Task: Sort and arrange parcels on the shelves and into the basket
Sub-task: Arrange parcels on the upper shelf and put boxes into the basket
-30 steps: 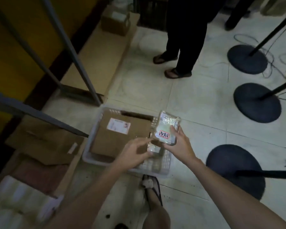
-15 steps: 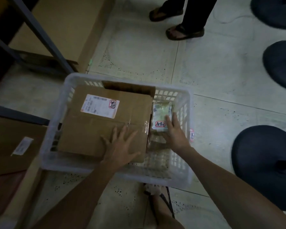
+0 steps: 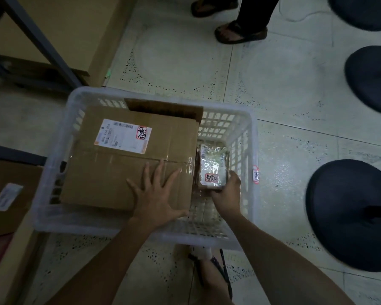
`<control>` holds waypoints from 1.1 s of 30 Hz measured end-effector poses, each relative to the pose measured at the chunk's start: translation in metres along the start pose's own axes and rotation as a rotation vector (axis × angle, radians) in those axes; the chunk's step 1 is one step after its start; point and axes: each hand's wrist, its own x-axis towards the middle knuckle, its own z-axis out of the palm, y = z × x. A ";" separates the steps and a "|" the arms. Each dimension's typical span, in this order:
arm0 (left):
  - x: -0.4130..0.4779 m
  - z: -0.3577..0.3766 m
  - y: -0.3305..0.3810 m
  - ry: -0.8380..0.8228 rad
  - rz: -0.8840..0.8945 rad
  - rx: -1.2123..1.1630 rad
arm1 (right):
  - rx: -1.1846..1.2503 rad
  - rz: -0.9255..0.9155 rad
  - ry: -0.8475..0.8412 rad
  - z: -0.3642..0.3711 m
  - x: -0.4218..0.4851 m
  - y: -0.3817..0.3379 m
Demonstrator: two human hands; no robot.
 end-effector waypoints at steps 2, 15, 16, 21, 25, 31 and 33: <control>0.000 -0.001 0.000 0.000 -0.001 -0.006 | 0.308 0.296 0.152 0.013 -0.006 -0.008; -0.001 0.008 0.000 0.047 -0.004 0.010 | 0.664 0.549 -0.234 0.013 0.037 -0.037; -0.001 0.007 0.000 0.042 -0.002 0.011 | 0.628 0.554 -0.297 0.007 0.039 -0.037; -0.002 -0.007 -0.003 -0.038 0.027 -0.012 | 0.368 0.503 -0.412 -0.013 0.030 -0.044; -0.028 -0.033 -0.009 -0.053 -0.033 -0.025 | 0.011 0.075 -0.014 -0.028 0.008 -0.070; -0.112 -0.124 -0.031 0.040 -0.283 -0.369 | -0.236 -0.326 -0.058 -0.083 -0.061 -0.169; -0.149 -0.174 -0.039 0.130 -0.296 -0.443 | -0.283 -0.419 -0.126 -0.101 -0.091 -0.222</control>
